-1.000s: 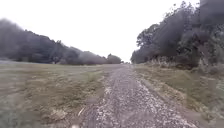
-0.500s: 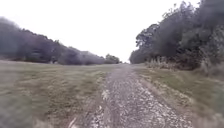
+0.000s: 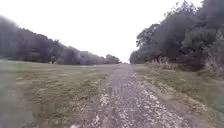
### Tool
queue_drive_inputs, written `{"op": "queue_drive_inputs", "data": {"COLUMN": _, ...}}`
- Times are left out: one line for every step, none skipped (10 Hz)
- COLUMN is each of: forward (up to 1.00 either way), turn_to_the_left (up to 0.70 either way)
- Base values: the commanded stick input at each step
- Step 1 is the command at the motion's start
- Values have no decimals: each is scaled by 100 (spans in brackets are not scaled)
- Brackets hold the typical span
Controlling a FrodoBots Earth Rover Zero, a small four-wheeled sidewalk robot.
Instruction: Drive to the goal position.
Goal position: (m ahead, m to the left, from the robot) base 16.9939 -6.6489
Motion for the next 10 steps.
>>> {"op": "queue_drive_inputs", "data": {"forward": 60, "turn_to_the_left": 1}}
{"op": "queue_drive_inputs", "data": {"forward": 60, "turn_to_the_left": -12}}
{"op": "queue_drive_inputs", "data": {"forward": 60, "turn_to_the_left": -14}}
{"op": "queue_drive_inputs", "data": {"forward": 60, "turn_to_the_left": -14}}
{"op": "queue_drive_inputs", "data": {"forward": 60, "turn_to_the_left": -14}}
{"op": "queue_drive_inputs", "data": {"forward": 60, "turn_to_the_left": -14}}
{"op": "queue_drive_inputs", "data": {"forward": 60, "turn_to_the_left": -14}}
{"op": "queue_drive_inputs", "data": {"forward": 60, "turn_to_the_left": -14}}
{"op": "queue_drive_inputs", "data": {"forward": 60, "turn_to_the_left": -14}}
{"op": "queue_drive_inputs", "data": {"forward": 60, "turn_to_the_left": -14}}
